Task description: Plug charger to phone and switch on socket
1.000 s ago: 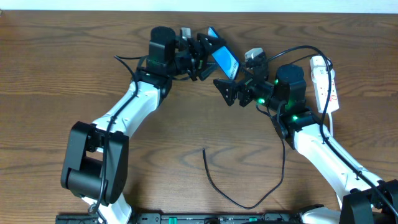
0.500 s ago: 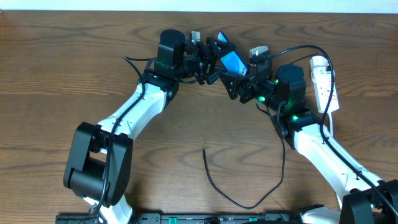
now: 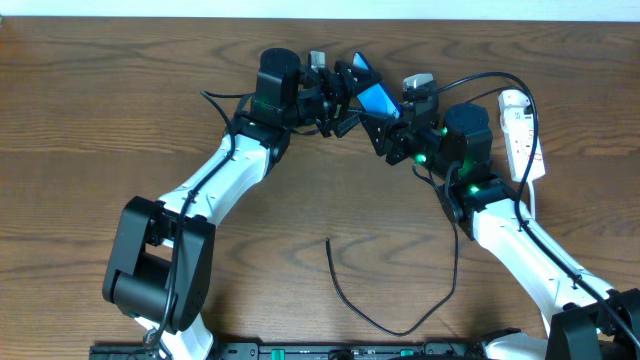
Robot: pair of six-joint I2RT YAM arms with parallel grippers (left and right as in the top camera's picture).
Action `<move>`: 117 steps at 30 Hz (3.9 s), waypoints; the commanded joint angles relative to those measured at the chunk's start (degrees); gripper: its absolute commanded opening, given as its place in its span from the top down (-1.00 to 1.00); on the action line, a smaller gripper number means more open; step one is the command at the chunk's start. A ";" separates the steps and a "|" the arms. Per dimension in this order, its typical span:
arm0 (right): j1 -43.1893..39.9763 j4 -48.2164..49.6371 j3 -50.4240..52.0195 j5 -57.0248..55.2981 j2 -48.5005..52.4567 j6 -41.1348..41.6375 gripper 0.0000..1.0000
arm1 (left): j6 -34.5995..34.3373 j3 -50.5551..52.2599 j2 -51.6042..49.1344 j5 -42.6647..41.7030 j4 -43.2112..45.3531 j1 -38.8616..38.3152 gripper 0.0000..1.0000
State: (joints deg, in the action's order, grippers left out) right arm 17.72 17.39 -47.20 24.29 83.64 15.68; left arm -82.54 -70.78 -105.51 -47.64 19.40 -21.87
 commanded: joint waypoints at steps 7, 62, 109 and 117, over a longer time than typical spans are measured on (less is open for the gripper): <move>0.39 -0.26 -1.18 -3.19 -0.07 4.11 -0.08 | -0.33 -0.44 2.01 0.42 0.68 -0.13 0.85; 0.37 -0.44 -1.18 -4.87 -0.04 4.02 0.98 | -0.26 -0.44 2.01 0.74 0.66 -1.33 -0.43; -9.46 10.01 -1.18 8.87 -0.07 51.52 0.98 | -7.17 -0.44 2.01 -13.29 8.37 7.19 -0.83; -8.41 15.26 -1.16 10.82 -0.07 69.66 0.98 | -7.15 -0.44 2.01 -9.66 8.41 7.50 -0.83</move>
State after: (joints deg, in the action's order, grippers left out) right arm 8.54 31.62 -47.20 33.17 83.96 73.56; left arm -89.67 -70.76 -105.10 -59.05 27.42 -14.61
